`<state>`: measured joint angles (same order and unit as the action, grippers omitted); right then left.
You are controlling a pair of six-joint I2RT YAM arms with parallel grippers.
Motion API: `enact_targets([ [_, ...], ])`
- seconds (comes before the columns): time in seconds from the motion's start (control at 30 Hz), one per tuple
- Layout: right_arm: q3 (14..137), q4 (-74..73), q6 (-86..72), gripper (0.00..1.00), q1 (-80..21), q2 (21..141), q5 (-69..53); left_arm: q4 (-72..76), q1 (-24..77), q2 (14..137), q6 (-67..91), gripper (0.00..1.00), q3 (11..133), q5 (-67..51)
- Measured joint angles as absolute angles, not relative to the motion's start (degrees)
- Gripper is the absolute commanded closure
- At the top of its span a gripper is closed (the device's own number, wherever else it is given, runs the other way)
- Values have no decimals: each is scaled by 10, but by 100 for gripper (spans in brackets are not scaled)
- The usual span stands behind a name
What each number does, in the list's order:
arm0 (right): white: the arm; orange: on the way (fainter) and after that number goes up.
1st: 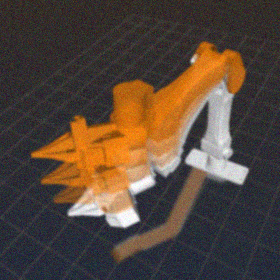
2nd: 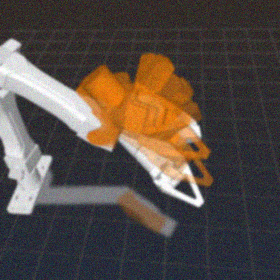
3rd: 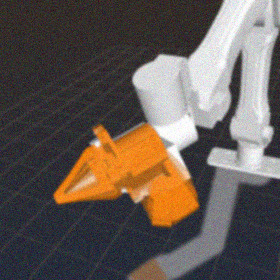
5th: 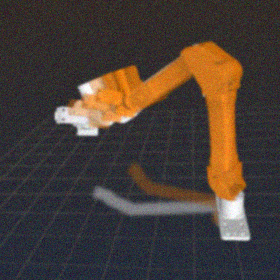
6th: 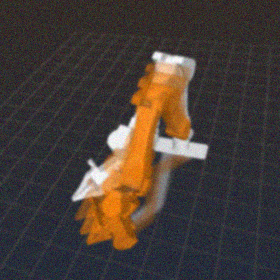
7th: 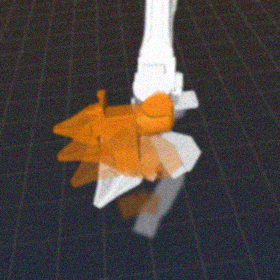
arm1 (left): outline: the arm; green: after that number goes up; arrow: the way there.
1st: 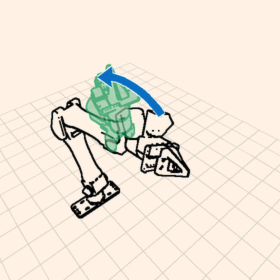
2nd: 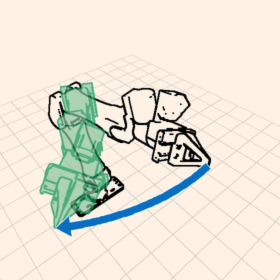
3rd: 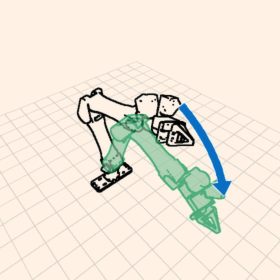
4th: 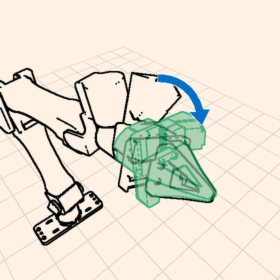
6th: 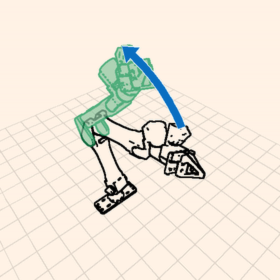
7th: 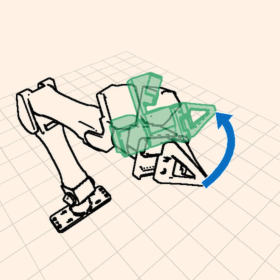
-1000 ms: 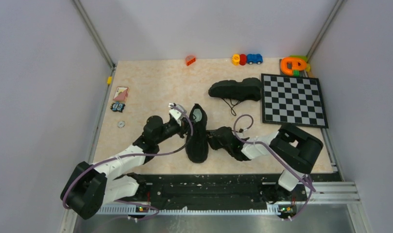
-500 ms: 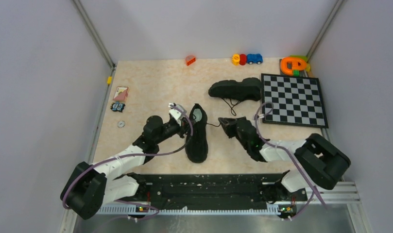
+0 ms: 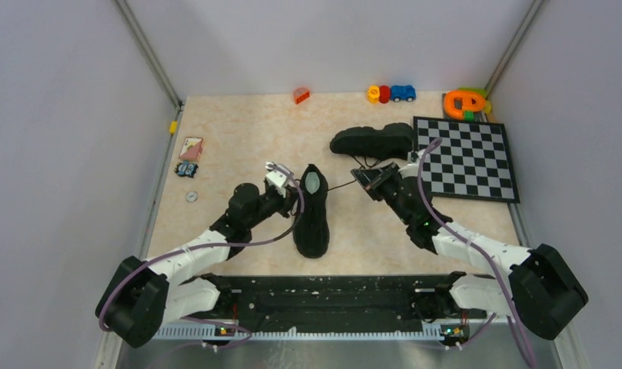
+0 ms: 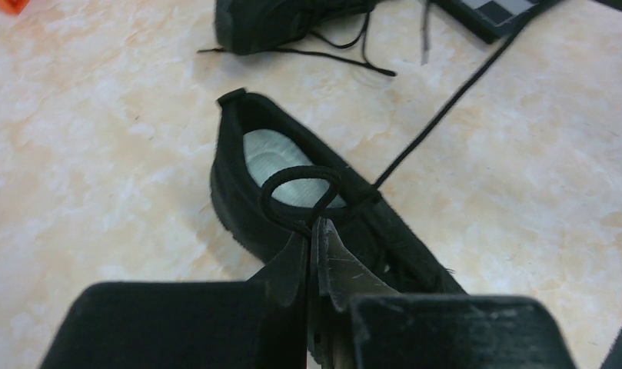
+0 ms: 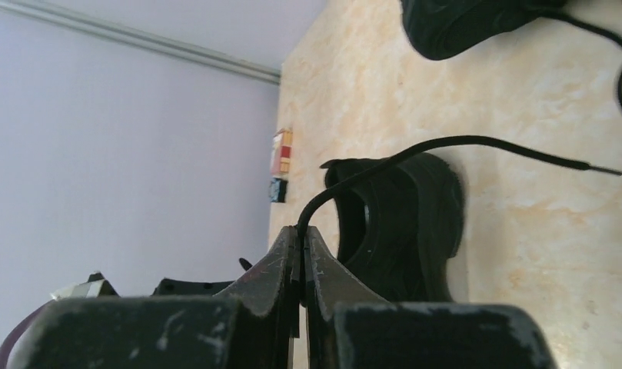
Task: Tie the shoes
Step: Wrap the shoelace around the shoelace.
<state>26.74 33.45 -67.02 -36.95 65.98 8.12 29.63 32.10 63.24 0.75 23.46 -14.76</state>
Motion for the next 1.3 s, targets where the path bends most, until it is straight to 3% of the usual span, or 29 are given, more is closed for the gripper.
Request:
enact_targets([
  [0.27,301,157,-683,100,-368,653,153,257,290,633,60,100,235,-80],
  [0.8,300,9,-757,100,-342,633,222,257,259,657,96,100,235,-141],
  [1.03,310,86,-638,100,-336,654,130,252,258,663,29,100,245,-210],
  [1.3,431,90,-538,100,-349,731,36,215,260,665,-98,100,286,-287],
])
